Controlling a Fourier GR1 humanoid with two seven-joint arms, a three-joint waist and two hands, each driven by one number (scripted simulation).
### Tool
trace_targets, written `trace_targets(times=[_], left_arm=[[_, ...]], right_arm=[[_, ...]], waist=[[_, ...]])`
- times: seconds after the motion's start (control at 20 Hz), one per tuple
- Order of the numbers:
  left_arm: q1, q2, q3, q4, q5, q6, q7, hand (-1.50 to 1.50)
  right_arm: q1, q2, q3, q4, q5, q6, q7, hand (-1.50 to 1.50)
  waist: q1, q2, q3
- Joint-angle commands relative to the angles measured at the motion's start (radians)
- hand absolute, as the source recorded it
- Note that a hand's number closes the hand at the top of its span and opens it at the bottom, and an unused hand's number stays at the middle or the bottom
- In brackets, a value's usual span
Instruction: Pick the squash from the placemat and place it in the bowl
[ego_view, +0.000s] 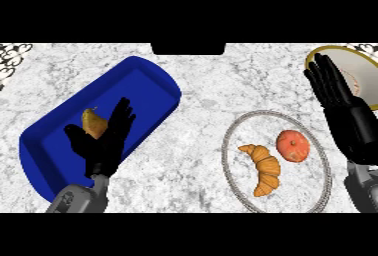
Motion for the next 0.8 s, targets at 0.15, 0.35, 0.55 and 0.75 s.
trace_targets(times=[0.15, 0.35, 0.55, 0.75], left_arm=[[-0.017, 0.133, -0.039, -0.092, -0.094, -0.122, -0.056, 0.0], [-0.033, 0.154, -0.089, -0.094, -0.121, -0.178, -0.071, 0.0], [-0.022, 0.174, -0.056, -0.099, -0.11, -0.298, -0.108, 0.0], [-0.033, 0.166, -0.078, -0.149, -0.128, -0.261, -0.052, 0.0]], right_arm=[[0.088, -0.03, -0.057, -0.031, 0.152, -0.188, 0.087, 1.5], [0.15, -0.208, -0.058, 0.138, 0.459, -0.313, 0.19, 1.5], [0.165, 0.001, -0.019, 0.123, 0.449, -0.385, 0.139, -1.5], [0.067, -0.133, 0.085, 0.109, 0.653, -0.32, 0.372, -1.5]], waist=[[-0.029, 0.021, -0.008], [-0.054, 0.033, -0.017], [-0.009, 0.031, -0.008], [-0.001, 0.029, -0.01]])
